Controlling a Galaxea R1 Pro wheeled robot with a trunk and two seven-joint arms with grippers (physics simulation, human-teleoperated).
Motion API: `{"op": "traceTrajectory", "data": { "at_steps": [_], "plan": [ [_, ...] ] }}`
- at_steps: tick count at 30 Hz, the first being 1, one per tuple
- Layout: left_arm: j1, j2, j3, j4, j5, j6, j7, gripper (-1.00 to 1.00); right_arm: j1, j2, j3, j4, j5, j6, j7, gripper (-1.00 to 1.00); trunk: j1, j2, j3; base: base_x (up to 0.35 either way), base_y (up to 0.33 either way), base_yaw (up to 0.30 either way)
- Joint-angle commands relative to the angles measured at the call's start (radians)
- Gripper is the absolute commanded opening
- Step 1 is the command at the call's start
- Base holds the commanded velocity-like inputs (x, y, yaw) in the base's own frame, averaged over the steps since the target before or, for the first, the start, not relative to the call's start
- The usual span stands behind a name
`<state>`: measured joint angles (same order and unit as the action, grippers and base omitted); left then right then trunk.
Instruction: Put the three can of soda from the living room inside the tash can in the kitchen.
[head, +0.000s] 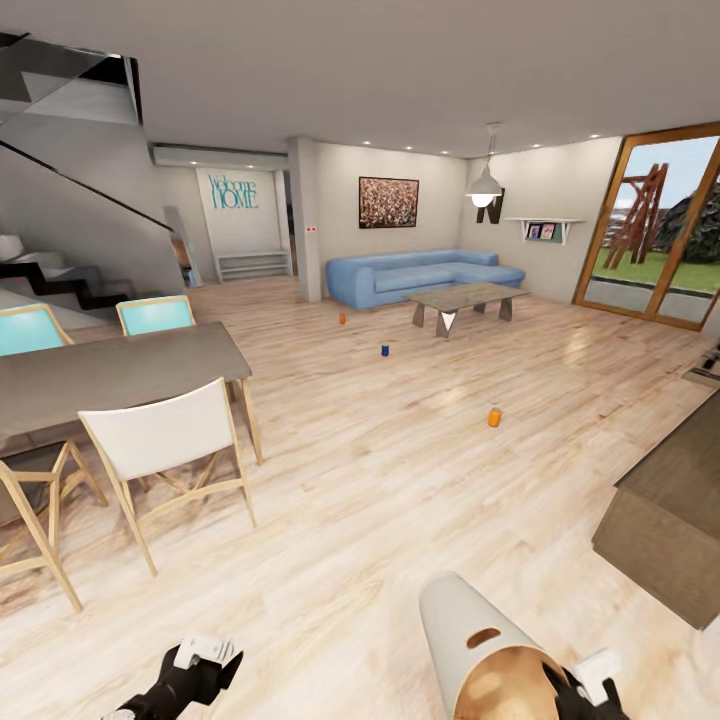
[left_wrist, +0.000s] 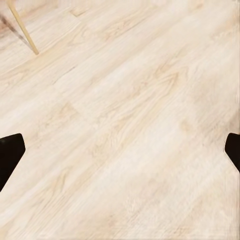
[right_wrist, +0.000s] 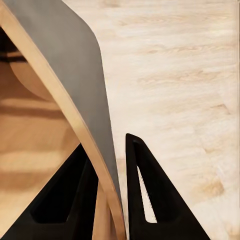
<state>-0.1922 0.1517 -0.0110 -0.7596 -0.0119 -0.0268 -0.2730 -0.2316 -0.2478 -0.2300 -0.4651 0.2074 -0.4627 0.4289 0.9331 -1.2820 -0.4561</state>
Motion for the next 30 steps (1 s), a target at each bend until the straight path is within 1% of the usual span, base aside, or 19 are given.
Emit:
{"op": "traceTrajectory", "data": {
  "at_steps": [1, 5, 9, 10, 13, 14, 18, 21, 26, 30],
  "plan": [
    [0.0, -0.001, 0.0, -0.006, 0.001, 0.002, -0.006, 1.0, -0.002, 0.001, -0.006, -0.006, -0.006, 0.001, 0.006, -1.0, 0.0, 0.0, 0.0, 0.0, 0.0, 0.0],
    [-0.002, -0.004, 0.0, -0.028, 0.002, 0.009, -0.028, 1.0, -0.008, 0.001, -0.014, -0.021, 0.005, 0.018, 0.01, -1.0, 0.0, 0.0, 0.0, 0.0, 0.0, 0.0],
    [-0.002, -0.013, 0.0, -0.051, 0.002, 0.011, -0.051, 1.0, -0.01, 0.002, -0.016, -0.036, 0.02, 0.039, 0.014, -1.0, 0.0, 0.0, 0.0, 0.0, 0.0, 0.0],
    [-0.002, -0.018, 0.0, -0.087, 0.002, 0.011, -0.076, 1.0, -0.011, 0.003, -0.016, -0.146, -0.109, 0.081, 0.141, -1.0, 0.0, 0.0, 0.0, 0.0, 0.0, 0.0],
    [-0.002, -0.021, 0.0, -0.095, 0.003, 0.006, -0.077, 1.0, -0.011, 0.004, -0.017, -0.194, -0.109, 0.12, 0.144, -1.0, 0.0, 0.0, 0.0, 0.0, 0.0, 0.0],
    [-0.003, -0.022, 0.001, -0.097, 0.003, 0.004, -0.076, 1.0, -0.011, 0.004, -0.017, -0.221, -0.109, 0.143, 0.145, -1.0, 0.0, 0.0, 0.0, 0.0, 0.0, 0.0],
    [-0.002, -0.024, 0.003, -0.102, 0.004, -0.001, -0.07, 1.0, -0.011, 0.0, -0.022, -0.251, -0.11, 0.172, 0.146, -1.0, 0.0, 0.0, 0.0, 0.0, 0.0, 0.0],
    [-0.001, -0.024, 0.005, -0.102, 0.002, -0.004, -0.067, 1.0, -0.01, 0.002, -0.043, -0.264, -0.11, 0.187, 0.147, -1.0, 0.0, 0.0, 0.0, 0.0, 0.0, 0.0],
    [-0.001, -0.024, 0.003, -0.102, 0.0, -0.007, -0.067, 1.0, -0.008, 0.0, -0.055, -0.263, -0.11, 0.189, 0.147, -1.0, 0.0, 0.0, 0.0, 0.006, 0.0, 0.0],
    [-0.001, -0.023, 0.001, -0.094, -0.003, -0.007, -0.068, 1.0, -0.003, 0.0, -0.081, -0.267, -0.11, 0.19, 0.147, -1.0, 0.0, 0.0, 0.0, 0.161, 0.005, 0.0]
  ]
}}
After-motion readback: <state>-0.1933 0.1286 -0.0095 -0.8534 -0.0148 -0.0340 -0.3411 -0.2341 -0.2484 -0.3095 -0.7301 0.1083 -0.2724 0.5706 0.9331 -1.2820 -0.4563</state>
